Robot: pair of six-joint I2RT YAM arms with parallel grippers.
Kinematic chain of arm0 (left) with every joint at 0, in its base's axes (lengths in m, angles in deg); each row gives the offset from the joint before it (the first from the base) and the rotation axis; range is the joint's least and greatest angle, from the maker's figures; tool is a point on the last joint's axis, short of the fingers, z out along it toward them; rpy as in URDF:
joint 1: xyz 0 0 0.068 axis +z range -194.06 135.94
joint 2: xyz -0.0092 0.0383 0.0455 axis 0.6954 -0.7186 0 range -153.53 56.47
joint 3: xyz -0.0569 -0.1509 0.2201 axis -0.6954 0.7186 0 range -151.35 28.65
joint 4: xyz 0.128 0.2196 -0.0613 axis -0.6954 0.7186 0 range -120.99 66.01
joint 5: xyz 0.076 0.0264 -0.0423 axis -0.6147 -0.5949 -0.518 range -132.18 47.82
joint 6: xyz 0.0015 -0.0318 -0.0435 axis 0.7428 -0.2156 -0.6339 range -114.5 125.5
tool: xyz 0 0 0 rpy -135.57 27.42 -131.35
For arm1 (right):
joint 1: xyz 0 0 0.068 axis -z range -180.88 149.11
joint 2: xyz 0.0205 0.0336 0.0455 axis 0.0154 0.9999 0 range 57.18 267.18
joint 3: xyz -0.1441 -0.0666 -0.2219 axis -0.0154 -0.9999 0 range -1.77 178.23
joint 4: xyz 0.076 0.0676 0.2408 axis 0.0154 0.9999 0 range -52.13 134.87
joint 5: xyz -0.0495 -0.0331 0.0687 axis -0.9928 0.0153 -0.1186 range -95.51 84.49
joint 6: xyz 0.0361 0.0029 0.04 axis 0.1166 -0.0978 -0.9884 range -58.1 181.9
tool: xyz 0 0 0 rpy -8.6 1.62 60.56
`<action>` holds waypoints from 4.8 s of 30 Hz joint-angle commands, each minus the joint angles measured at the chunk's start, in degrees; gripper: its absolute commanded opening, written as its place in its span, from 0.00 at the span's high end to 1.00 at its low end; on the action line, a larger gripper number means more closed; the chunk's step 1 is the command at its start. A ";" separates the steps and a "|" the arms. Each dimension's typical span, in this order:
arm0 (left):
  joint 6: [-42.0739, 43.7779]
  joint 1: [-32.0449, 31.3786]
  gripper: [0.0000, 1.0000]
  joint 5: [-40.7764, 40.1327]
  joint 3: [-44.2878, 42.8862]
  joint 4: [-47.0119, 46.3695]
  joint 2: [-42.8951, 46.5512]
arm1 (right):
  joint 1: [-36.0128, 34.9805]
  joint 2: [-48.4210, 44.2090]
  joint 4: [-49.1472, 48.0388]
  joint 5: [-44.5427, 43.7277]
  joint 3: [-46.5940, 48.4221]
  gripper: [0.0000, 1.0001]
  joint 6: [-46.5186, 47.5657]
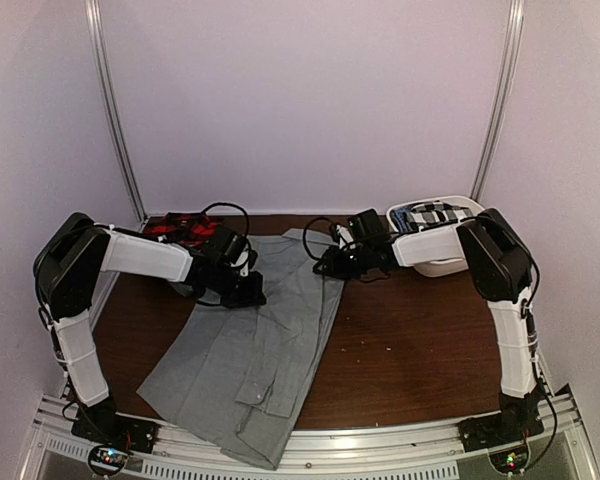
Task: Fold and stack the long sleeve shirts
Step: Adjust the sleeve of the 1/3-folded shirt, then smooth out the sleeve of the 1/3-folded shirt, then move the 1/3-folded shirt to the center of the board.
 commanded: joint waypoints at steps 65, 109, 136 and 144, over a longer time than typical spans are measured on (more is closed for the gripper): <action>10.00 4.67 0.89 -5.11 -22.10 4.55 -16.80 | -0.39 14.86 5.44 -2.89 20.99 0.87 1.30; 13.37 -16.48 0.76 2.52 2.00 8.37 5.26 | -3.75 -8.81 -6.44 -3.15 -15.68 0.65 -1.79; 6.35 -23.52 0.74 3.83 -45.47 17.90 -23.12 | 10.34 1.65 12.16 -2.34 6.83 0.63 7.11; 4.44 -18.83 0.72 -5.64 -33.46 16.08 -8.84 | 9.38 -6.51 12.32 -4.83 2.51 0.63 7.02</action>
